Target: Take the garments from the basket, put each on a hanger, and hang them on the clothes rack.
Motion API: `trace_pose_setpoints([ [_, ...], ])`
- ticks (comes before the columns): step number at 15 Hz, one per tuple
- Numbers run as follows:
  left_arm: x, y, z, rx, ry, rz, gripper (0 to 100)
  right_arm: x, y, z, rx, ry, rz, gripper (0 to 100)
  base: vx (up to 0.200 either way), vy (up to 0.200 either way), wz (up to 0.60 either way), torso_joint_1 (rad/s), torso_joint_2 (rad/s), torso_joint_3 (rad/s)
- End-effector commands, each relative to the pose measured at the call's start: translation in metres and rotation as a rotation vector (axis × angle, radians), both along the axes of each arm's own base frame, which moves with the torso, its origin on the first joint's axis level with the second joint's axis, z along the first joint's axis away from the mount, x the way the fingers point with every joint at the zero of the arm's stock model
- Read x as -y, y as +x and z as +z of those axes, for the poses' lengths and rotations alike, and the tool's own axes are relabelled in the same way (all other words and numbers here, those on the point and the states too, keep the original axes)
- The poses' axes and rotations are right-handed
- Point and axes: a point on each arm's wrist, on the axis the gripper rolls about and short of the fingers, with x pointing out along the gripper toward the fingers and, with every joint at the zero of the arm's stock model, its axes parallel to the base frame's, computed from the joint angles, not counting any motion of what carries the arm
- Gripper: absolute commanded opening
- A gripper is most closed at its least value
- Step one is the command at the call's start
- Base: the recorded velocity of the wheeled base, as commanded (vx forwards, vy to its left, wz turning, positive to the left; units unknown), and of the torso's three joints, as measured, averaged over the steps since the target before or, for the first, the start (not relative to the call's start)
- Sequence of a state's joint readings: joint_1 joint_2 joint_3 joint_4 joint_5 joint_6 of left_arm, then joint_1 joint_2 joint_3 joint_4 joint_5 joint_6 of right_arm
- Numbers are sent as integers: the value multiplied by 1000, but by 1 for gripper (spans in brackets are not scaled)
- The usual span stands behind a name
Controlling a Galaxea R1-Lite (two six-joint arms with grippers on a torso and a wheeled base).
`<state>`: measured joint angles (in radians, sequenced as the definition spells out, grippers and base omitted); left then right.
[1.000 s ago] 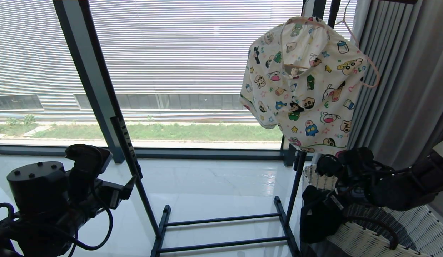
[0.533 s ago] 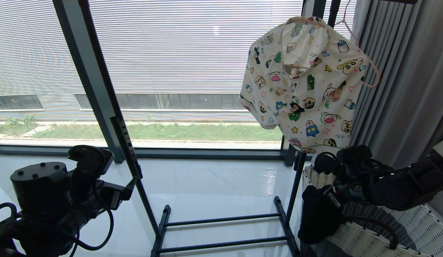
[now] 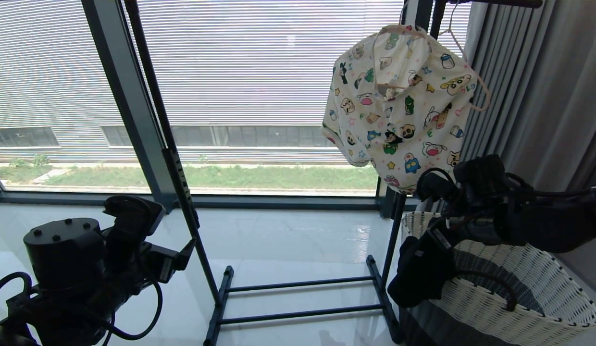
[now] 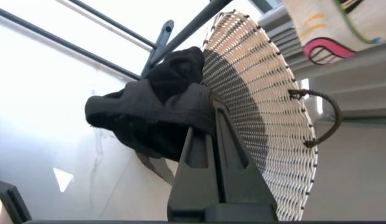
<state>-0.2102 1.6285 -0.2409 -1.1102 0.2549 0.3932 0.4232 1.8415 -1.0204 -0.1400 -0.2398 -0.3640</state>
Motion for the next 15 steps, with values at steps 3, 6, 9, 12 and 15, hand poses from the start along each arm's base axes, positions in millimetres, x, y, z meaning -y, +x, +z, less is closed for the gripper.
trace_pose_setpoints([
  [3,8,2,5,20,-18,-72,100,-21,-8,50,68,52,70,0,-200,0,0,4,-2,2],
  [6,34,7,21,107,-118,-208,100,-38,-18,75,64,97,114,0,-67,0,0,1,1,1],
  [9,77,16,38,143,-294,-473,100,-55,-33,102,42,147,225,0,0,0,0,0,0,0],
  [12,130,18,30,94,-338,-656,100,-77,-43,121,62,193,299,0,0,0,0,0,0,0],
  [15,179,10,18,1,-431,-830,100,-95,-54,126,59,243,334,0,0,0,0,0,0,0],
])
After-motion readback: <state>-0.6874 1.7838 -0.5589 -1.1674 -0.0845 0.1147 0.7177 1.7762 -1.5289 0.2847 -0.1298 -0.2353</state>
